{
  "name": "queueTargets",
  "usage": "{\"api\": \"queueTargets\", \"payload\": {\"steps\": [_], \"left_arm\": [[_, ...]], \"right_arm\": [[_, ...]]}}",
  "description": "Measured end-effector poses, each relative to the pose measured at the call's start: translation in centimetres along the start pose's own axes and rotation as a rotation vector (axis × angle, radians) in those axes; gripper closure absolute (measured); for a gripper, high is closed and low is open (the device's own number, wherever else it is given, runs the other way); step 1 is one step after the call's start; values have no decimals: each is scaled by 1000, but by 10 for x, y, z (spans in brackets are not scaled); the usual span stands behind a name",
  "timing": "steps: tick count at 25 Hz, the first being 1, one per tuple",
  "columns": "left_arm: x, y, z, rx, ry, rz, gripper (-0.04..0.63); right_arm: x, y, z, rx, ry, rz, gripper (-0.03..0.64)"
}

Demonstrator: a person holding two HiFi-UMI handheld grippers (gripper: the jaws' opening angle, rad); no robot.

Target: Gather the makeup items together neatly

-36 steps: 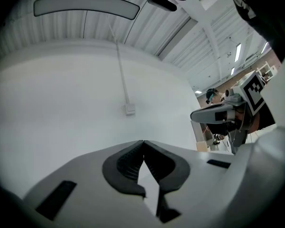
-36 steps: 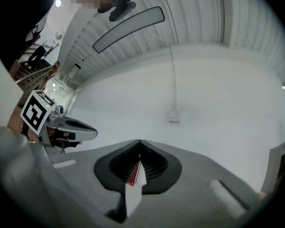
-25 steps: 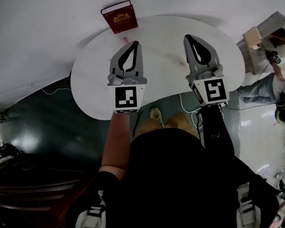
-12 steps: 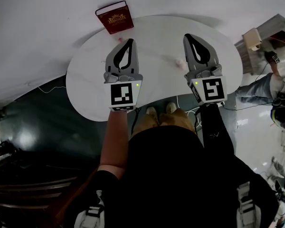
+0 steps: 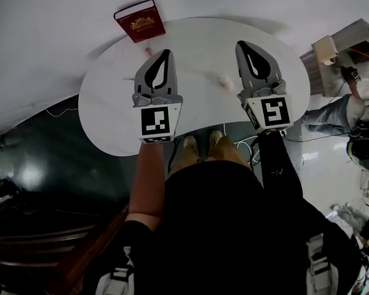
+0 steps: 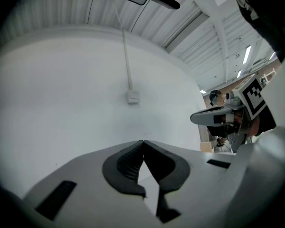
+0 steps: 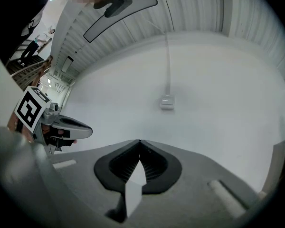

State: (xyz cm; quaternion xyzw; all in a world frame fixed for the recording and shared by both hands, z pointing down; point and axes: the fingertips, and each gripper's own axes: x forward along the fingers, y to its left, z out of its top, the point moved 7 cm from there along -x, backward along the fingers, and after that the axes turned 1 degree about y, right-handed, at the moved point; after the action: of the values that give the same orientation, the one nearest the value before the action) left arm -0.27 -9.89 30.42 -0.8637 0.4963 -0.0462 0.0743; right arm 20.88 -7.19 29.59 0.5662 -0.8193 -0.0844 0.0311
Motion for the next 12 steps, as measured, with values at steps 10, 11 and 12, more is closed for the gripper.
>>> {"api": "queueTargets", "payload": {"steps": [10, 11, 12], "left_arm": [[5, 0, -8, -11, 28, 19, 588], [4, 1, -9, -12, 32, 23, 588], [4, 2, -10, -12, 36, 26, 588]], "right_arm": [[28, 3, -86, 40, 458, 201, 504], [28, 5, -99, 37, 514, 228, 472], [29, 8, -112, 37, 566, 251, 445]]}}
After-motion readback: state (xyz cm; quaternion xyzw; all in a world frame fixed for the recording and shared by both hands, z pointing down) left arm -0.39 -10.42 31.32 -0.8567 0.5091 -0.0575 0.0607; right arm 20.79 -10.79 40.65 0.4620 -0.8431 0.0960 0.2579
